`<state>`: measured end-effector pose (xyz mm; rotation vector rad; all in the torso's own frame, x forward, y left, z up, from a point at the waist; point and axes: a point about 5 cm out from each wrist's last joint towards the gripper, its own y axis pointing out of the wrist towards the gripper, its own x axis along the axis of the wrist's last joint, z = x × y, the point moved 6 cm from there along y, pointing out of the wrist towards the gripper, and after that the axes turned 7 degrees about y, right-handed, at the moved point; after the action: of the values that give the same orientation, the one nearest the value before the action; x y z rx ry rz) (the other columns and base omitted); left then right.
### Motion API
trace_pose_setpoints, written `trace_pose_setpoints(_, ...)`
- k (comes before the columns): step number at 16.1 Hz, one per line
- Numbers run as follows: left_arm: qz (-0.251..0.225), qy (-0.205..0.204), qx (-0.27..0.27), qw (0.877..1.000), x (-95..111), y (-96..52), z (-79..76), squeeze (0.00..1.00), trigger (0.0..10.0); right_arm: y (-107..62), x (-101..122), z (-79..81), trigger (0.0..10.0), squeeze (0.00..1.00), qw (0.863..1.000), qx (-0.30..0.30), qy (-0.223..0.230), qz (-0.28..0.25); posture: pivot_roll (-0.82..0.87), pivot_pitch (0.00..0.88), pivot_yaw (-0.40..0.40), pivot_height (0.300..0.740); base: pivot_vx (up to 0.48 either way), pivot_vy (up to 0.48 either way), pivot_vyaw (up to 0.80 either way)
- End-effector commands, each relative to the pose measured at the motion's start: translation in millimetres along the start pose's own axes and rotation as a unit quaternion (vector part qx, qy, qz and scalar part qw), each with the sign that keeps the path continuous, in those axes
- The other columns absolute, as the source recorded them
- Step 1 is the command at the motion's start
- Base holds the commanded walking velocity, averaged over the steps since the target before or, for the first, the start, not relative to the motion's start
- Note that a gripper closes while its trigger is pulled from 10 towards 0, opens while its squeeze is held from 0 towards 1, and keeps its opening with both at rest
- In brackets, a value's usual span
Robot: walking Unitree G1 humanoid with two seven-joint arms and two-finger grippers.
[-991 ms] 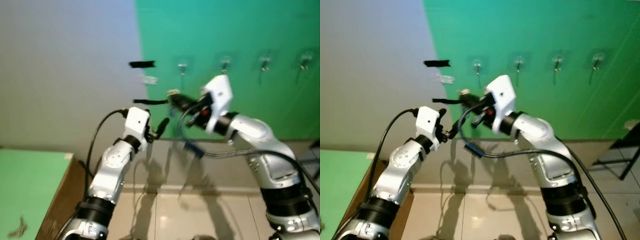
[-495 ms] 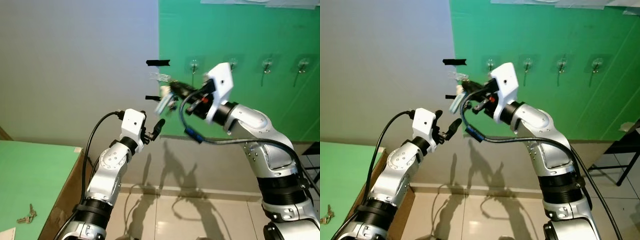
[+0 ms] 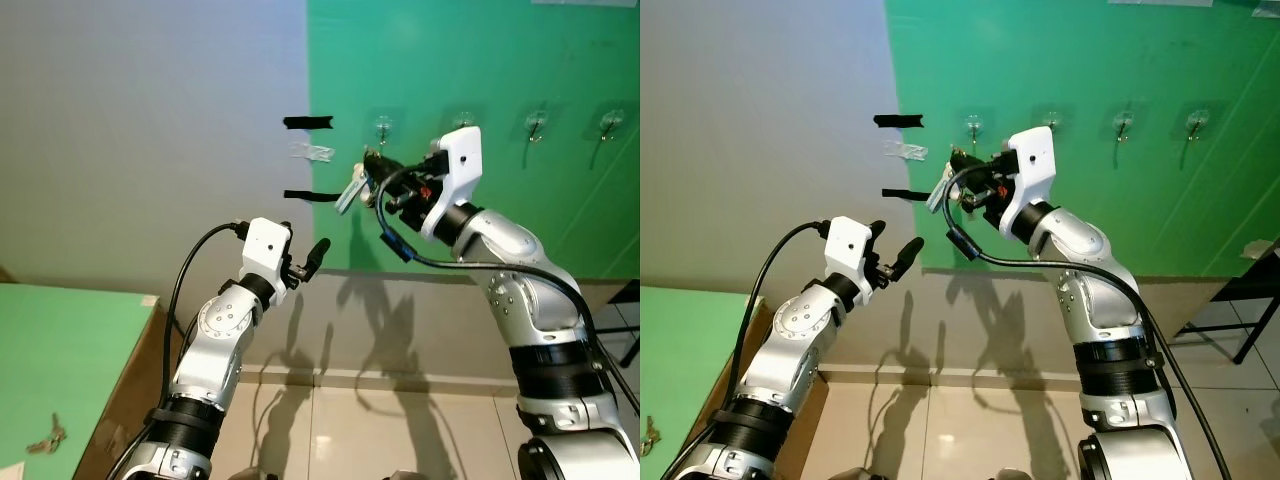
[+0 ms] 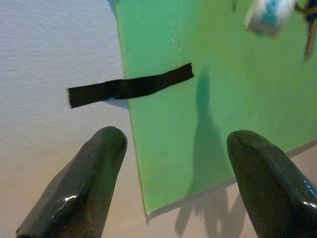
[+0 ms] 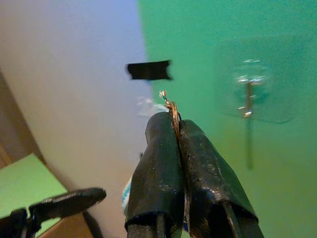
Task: Hang keys on a hook
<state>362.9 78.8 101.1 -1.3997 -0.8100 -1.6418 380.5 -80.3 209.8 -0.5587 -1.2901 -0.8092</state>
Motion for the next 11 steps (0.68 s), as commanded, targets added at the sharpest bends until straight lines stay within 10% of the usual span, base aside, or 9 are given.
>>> trace_pose_setpoints(1,-0.009,0.011,-0.004,1.0,6.6,1.3,0.1,0.0,10.0,2.8,11.6,-3.8,0.0,0.0,1.0,-0.005,0.003,-0.022,-0.13,0.0,0.033,0.736,0.0,0.0,0.0)
trace_pose_setpoints(11,-0.01,0.016,-0.003,1.0,7.1,-0.8,2.4,0.0,10.0,9.0,12.0,-8.0,0.0,0.0,0.998,0.0,0.053,-0.032,-0.11,0.0,0.022,0.736,0.0,0.0,0.0)
